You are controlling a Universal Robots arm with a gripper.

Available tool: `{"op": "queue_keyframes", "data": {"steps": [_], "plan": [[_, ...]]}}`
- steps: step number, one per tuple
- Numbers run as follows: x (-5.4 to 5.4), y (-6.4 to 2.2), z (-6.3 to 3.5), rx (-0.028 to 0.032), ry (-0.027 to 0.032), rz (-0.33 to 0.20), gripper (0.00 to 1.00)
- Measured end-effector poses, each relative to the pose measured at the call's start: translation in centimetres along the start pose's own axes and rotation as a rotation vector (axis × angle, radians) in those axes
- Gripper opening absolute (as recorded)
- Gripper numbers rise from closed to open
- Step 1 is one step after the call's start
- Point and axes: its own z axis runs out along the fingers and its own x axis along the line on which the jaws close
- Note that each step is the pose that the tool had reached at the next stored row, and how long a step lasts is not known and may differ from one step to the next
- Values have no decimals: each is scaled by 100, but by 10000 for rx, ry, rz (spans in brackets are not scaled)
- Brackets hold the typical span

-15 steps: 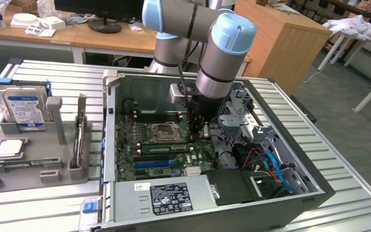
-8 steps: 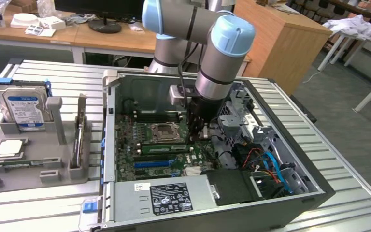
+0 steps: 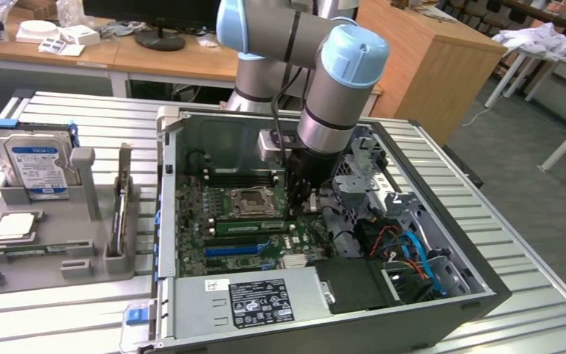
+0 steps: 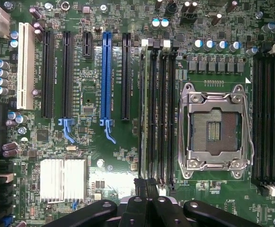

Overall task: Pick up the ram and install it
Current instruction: 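Press down the ram until it locks into place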

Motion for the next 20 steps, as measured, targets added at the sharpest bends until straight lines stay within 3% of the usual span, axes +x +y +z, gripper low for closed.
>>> {"op": "queue_keyframes", "data": {"steps": [20], "plan": [[1,-1,26,1,-1,0,11]]}}
